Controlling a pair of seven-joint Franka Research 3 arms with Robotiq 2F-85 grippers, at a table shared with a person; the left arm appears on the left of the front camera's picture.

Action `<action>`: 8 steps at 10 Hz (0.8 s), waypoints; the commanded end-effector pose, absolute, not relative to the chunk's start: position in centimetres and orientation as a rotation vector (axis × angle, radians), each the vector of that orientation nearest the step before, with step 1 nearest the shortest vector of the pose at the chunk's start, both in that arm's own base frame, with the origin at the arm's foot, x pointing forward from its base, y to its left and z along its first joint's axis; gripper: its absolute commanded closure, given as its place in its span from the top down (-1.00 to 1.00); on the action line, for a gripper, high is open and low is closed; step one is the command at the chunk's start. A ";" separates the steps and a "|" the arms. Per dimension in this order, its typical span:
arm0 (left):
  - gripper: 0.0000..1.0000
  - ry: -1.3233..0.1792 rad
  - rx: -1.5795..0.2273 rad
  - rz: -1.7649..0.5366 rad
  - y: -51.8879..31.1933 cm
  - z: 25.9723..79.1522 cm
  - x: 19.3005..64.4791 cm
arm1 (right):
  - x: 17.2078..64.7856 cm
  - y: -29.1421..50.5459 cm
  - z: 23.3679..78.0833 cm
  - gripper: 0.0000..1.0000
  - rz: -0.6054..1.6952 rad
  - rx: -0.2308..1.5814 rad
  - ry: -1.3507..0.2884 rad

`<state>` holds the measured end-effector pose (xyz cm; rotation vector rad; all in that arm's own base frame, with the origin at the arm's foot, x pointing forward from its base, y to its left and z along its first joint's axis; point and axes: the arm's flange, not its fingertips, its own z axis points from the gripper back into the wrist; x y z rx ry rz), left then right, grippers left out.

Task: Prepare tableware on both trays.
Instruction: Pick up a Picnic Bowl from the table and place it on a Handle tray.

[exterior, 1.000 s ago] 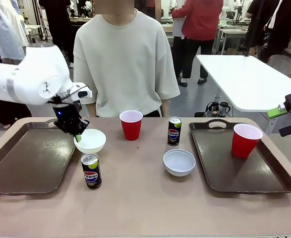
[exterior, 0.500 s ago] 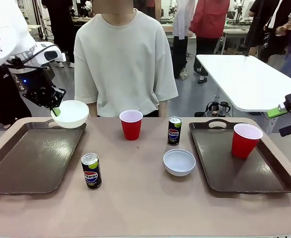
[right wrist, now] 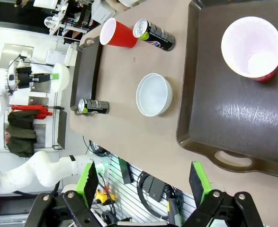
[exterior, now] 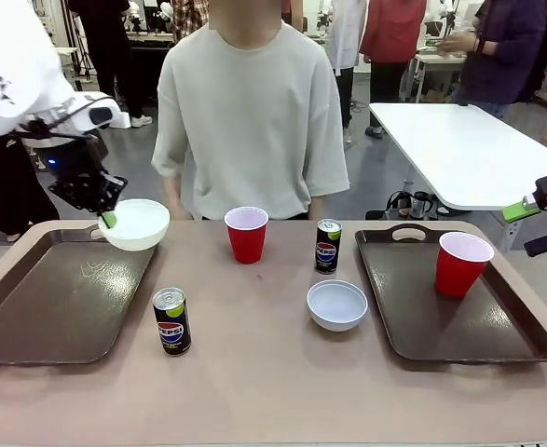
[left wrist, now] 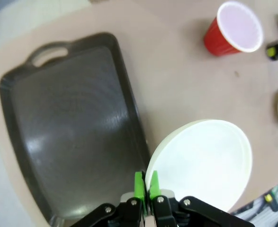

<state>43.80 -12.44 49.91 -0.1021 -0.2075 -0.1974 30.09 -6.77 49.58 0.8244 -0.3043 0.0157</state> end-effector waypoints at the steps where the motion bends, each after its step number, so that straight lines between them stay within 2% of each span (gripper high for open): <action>1: -0.91 -0.144 -0.087 -0.227 -6.2 52.9 39.1 | 30.4 -6.8 49.5 1.00 0.023 0.850 -0.313; 4: -0.91 -0.052 -0.073 -0.229 1.6 53.3 34.7 | 30.4 -6.8 49.5 1.00 0.023 0.850 -0.313; 6: -0.91 -0.064 -0.115 -0.214 3.5 52.9 33.4 | 30.4 -6.8 49.5 1.00 0.023 0.850 -0.313; 7: -0.91 -0.147 -0.124 -0.150 3.5 52.5 33.6 | 30.4 -6.8 49.5 1.00 0.023 0.850 -0.313; 8: -0.91 -0.045 -0.109 -0.201 3.8 53.7 33.2 | 30.4 -6.8 49.5 1.00 0.023 0.850 -0.313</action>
